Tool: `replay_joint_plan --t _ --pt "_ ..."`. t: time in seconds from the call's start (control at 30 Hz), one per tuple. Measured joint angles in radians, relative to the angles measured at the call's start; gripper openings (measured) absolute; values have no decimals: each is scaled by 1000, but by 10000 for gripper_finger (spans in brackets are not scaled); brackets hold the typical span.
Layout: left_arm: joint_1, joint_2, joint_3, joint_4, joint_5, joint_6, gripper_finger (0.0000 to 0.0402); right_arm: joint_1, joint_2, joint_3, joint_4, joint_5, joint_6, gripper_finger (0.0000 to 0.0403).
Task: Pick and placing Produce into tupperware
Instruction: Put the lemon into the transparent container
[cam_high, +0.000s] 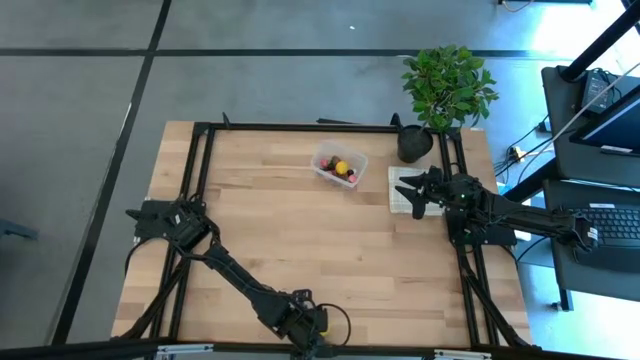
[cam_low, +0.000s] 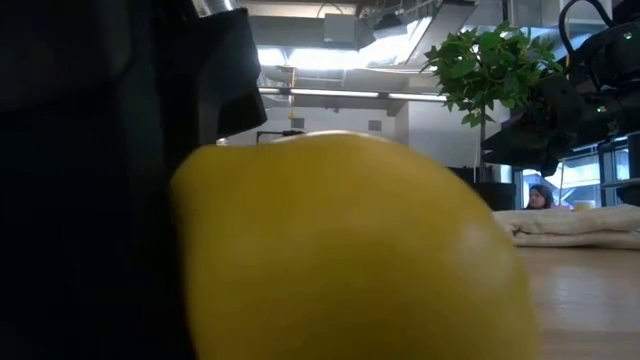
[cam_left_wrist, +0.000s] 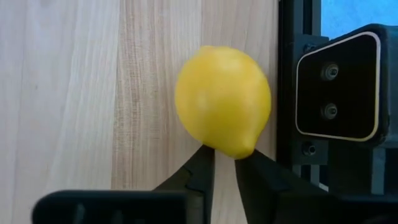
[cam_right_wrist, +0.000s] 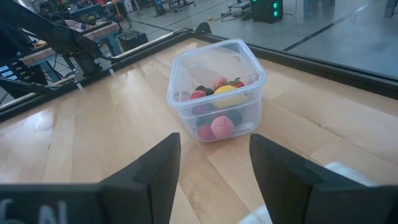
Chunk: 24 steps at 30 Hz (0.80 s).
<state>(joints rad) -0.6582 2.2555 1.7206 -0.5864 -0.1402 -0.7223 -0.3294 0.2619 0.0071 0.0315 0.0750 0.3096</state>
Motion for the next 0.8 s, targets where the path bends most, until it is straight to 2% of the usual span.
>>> replay_joint_plan --t 0.27,0.53,0.67,0.73,0.8 --pt "4 0 0 3 0 0 28 0 0 0 16 -1 54 195" --pt "6 0 0 10 0 0 4 0 0 0 253 -1 83 195" --pt "6 0 0 14 0 0 4 0 0 0 345 -1 99 195" --pt "6 0 0 17 0 0 8 0 0 0 396 -28 77 195" --pt "7 0 0 22 0 0 11 0 0 1 452 -114 49 195"
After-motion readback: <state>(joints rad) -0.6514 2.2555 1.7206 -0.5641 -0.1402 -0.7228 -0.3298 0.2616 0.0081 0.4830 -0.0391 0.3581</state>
